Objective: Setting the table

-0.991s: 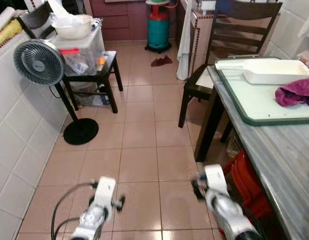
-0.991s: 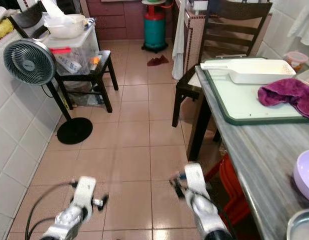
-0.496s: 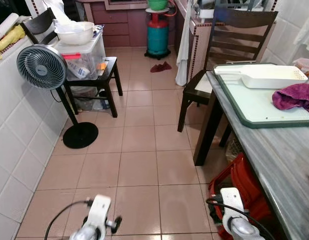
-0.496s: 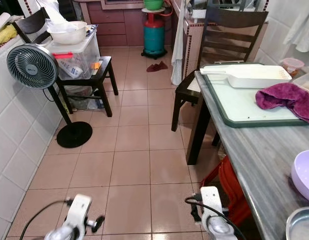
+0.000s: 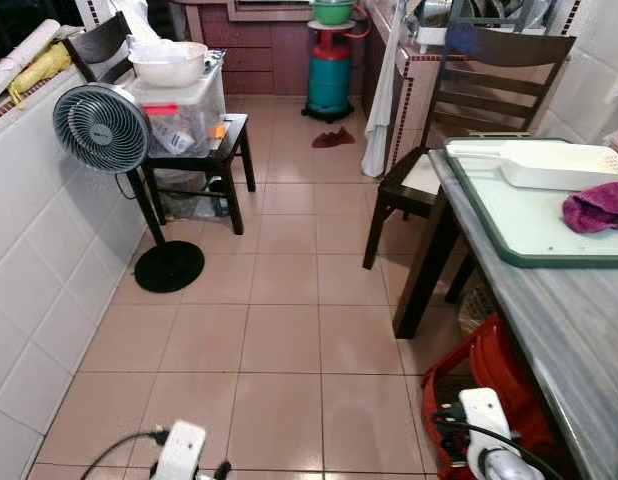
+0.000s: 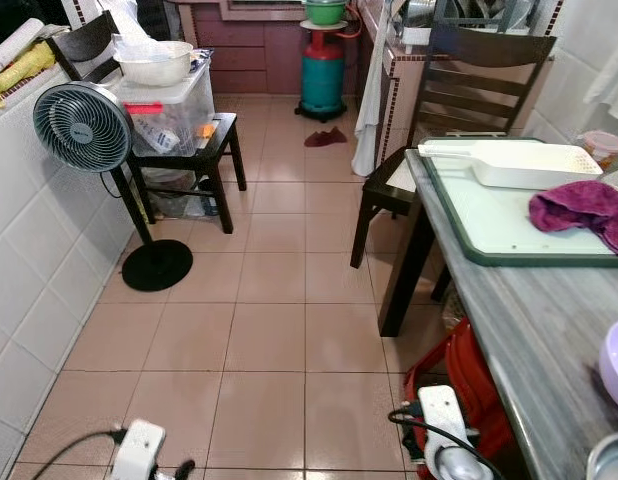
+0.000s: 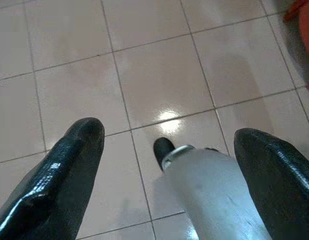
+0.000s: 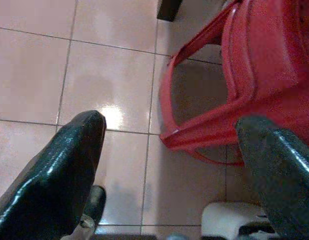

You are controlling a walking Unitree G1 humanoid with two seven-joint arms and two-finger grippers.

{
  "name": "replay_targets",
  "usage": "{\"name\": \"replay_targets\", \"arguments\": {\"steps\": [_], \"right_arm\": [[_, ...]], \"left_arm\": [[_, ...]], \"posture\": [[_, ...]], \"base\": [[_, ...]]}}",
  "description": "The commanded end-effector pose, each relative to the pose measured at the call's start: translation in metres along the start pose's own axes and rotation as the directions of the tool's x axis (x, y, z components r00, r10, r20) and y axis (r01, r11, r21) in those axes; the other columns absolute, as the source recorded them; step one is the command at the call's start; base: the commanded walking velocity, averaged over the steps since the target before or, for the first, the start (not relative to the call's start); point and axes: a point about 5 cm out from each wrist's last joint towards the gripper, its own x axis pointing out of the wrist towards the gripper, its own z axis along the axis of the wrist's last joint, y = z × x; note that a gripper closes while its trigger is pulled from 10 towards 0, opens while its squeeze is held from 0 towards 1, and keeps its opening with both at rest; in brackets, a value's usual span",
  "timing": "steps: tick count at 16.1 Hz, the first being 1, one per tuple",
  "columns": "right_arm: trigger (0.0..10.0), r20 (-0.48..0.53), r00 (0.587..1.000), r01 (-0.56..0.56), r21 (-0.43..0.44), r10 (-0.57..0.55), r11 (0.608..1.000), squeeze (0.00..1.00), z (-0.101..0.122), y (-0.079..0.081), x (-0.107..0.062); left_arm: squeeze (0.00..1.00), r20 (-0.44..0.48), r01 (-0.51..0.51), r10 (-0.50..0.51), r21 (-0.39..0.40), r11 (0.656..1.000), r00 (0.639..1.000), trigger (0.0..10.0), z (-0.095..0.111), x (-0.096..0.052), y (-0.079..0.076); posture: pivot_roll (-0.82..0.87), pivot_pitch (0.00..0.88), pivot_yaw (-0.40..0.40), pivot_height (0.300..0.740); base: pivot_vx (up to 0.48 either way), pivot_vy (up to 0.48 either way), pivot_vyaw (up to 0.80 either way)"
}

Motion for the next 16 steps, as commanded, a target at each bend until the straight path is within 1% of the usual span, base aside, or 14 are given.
{"name": "replay_targets", "arguments": {"steps": [1, 2, 3, 4, 5, 6, 7, 8, 9, 10, 11, 13, 14, 16], "right_arm": [[10.0, 0.010, 0.999, 0.035, 0.016, -0.035, 0.999, 0.00, -0.001, -0.006, -0.001], [10.0, 0.026, 0.998, 0.051, 0.024, -0.052, 0.998, 0.00, 0.003, -0.006, 0.000], [10.0, 0.047, 0.996, 0.068, 0.056, -0.070, 0.996, 0.00, 0.007, -0.006, 0.001], [10.0, 0.084, 0.992, 0.078, 0.123, -0.089, 0.989, 0.00, 0.016, -0.005, 0.002], [10.0, 0.116, 0.989, 0.076, 0.160, -0.096, 0.984, 0.00, 0.022, -0.003, 0.003], [10.0, 0.139, 0.986, 0.070, 0.155, -0.092, 0.985, 0.00, 0.027, 0.001, 0.004], [10.0, 0.160, 0.982, 0.068, 0.170, -0.096, 0.983, 0.00, 0.030, 0.008, 0.004], [10.0, 0.171, 0.979, 0.074, 0.193, -0.108, 0.978, 0.00, 0.031, 0.010, 0.004], [10.0, 0.175, 0.978, 0.077, 0.207, -0.115, 0.975, 0.00, 0.031, 0.011, 0.003], [10.0, 0.181, 0.976, 0.083, 0.216, -0.124, 0.973, 0.00, 0.031, 0.011, 0.003], [10.0, 0.187, 0.973, 0.090, 0.235, -0.136, 0.968, 0.00, 0.031, 0.010, 0.003], [10.0, 0.198, 0.970, 0.095, 0.239, -0.144, 0.966, 0.00, 0.033, 0.007, 0.003], [10.0, 0.203, 0.969, 0.094, 0.230, -0.142, 0.969, 0.00, 0.034, 0.006, 0.003], [10.0, 0.213, 0.970, 0.081, 0.182, -0.119, 0.980, 0.00, 0.040, 0.005, 0.004]], "left_arm": [[0.00, 0.035, 0.008, -0.010, 0.045, 0.999, 0.999, 10.0, 0.007, -0.001, 0.008], [0.00, 0.061, -0.015, 0.011, 0.063, 0.998, 0.998, 10.0, 0.015, -0.001, 0.017], [0.00, 0.095, -0.037, 0.030, 0.074, 0.997, 0.995, 10.0, 0.024, 0.000, 0.025], [0.00, 0.155, -0.071, 0.056, 0.093, 0.993, 0.986, 10.0, 0.042, -0.004, 0.047], [0.00, 0.209, -0.096, 0.064, 0.148, 0.984, 0.976, 10.0, 0.062, -0.005, 0.061], [0.00, 0.251, -0.116, 0.069, 0.179, 0.977, 0.965, 10.0, 0.082, -0.003, 0.068], [0.00, 0.320, -0.128, 0.048, 0.234, 0.964, 0.946, 10.0, 0.131, 0.002, 0.079], [0.00, 0.358, -0.128, 0.021, 0.279, 0.952, 0.933, 10.0, 0.160, 0.003, 0.080], [0.00, 0.374, -0.134, 0.008, 0.311, 0.941, 0.927, 10.0, 0.175, 0.004, 0.079], [0.00, 0.374, -0.117, -0.024, 0.350, 0.929, 0.927, 10.0, 0.186, 0.007, 0.074], [0.00, 0.373, -0.106, -0.050, 0.386, 0.916, 0.927, 10.0, 0.194, 0.011, 0.066], [0.00, 0.368, -0.094, -0.051, 0.367, 0.926, 0.928, 10.0, 0.194, 0.021, 0.047], [0.00, 0.368, -0.096, -0.031, 0.323, 0.942, 0.929, 10.0, 0.191, 0.025, 0.040], [0.00, 0.329, -0.119, 0.051, 0.190, 0.975, 0.943, 10.0, 0.159, 0.033, 0.023]], "posture": [[0.00, 0.035, 0.049, 0.740], [-0.02, 0.034, 0.073, 0.740], [-0.04, 0.026, 0.096, 0.740], [-0.04, 0.022, 0.118, 0.740], [-0.05, 0.018, 0.139, 0.740], [-0.08, 0.013, 0.170, 0.740], [-0.11, 0.011, 0.206, 0.740], [-0.12, 0.013, 0.219, 0.740], [-0.14, 0.014, 0.228, 0.740], [-0.17, 0.015, 0.229, 0.740], [-0.18, 0.014, 0.219, 0.740], [-0.20, 0.010, 0.187, 0.740], [-0.20, 0.006, 0.166, 0.740], [-0.20, 0.003, 0.126, 0.740]], "base": [[0.000, 0.000, 0.00], [0.000, 0.000, 0.00], [0.000, 0.000, 0.00], [0.000, 0.000, 0.00], [0.000, 0.000, 0.00], [0.000, 0.000, 0.00], [0.000, 0.000, 0.00], [0.000, 0.000, 0.00], [0.000, 0.000, 0.00], [0.000, 0.000, 0.00], [0.000, 0.000, 0.00], [0.000, 0.000, 0.00], [0.000, 0.000, 0.00], [0.000, 0.000, 0.00]]}}
